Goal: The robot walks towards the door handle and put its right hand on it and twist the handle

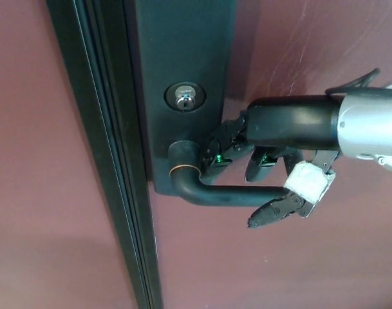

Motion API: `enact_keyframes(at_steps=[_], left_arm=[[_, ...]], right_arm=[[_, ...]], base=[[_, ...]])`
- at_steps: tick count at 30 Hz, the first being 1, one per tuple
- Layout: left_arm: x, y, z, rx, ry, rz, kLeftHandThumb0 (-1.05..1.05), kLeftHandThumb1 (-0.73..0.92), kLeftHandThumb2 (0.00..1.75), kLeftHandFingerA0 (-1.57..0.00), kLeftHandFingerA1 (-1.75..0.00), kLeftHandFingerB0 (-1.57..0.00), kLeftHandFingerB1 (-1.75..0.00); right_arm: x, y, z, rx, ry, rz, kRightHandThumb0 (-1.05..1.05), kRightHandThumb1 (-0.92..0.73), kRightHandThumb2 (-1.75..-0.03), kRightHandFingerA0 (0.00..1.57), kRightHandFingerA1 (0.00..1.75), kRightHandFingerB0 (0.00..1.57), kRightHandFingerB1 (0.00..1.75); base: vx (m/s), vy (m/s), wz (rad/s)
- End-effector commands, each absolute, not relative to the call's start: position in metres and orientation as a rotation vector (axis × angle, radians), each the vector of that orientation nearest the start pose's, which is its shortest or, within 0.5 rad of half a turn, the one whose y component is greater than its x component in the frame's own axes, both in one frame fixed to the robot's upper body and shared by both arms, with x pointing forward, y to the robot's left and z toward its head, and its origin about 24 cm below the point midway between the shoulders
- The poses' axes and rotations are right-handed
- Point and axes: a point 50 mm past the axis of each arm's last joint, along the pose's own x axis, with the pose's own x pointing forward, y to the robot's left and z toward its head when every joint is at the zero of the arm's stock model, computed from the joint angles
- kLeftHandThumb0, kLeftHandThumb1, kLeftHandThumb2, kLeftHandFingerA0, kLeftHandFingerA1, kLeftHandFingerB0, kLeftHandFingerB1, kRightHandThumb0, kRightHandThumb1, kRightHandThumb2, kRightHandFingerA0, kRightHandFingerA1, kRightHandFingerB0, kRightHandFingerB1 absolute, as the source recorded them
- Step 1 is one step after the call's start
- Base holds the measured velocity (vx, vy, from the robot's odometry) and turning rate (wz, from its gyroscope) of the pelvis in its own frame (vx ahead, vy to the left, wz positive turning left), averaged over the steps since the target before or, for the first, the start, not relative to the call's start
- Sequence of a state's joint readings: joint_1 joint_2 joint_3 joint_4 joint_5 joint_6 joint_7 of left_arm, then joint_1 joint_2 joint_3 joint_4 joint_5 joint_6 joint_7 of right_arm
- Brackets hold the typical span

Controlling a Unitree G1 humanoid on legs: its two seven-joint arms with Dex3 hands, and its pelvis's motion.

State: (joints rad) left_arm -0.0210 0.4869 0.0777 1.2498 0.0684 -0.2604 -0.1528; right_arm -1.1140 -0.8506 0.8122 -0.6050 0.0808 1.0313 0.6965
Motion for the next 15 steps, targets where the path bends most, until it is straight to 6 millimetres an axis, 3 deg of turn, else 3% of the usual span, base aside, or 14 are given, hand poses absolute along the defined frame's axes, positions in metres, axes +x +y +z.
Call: enact_keyframes(at_steps=[1, 15], left_arm=[[0.113, 0.332, -0.111, 0.404, 0.973, 0.104, -0.22, 0.62, 0.58, -0.57, -0.49, -0.48, -0.42], [0.115, 0.331, -0.112, 0.379, 0.971, 0.117, -0.22, 0.62, 0.58, -0.59, -0.50, -0.48, -0.42]], right_arm=[[0.265, -0.069, 0.223, -1.310, 0.183, 0.939, -0.61, -0.52, -0.57, 0.51, 0.43, 0.43, 0.37], [0.266, -0.062, 0.198, -1.348, 0.251, 0.990, -0.60, -0.55, -0.57, 0.52, 0.42, 0.42, 0.36]], base=[[0.00, 0.000, 0.00], [0.00, 0.000, 0.00]])
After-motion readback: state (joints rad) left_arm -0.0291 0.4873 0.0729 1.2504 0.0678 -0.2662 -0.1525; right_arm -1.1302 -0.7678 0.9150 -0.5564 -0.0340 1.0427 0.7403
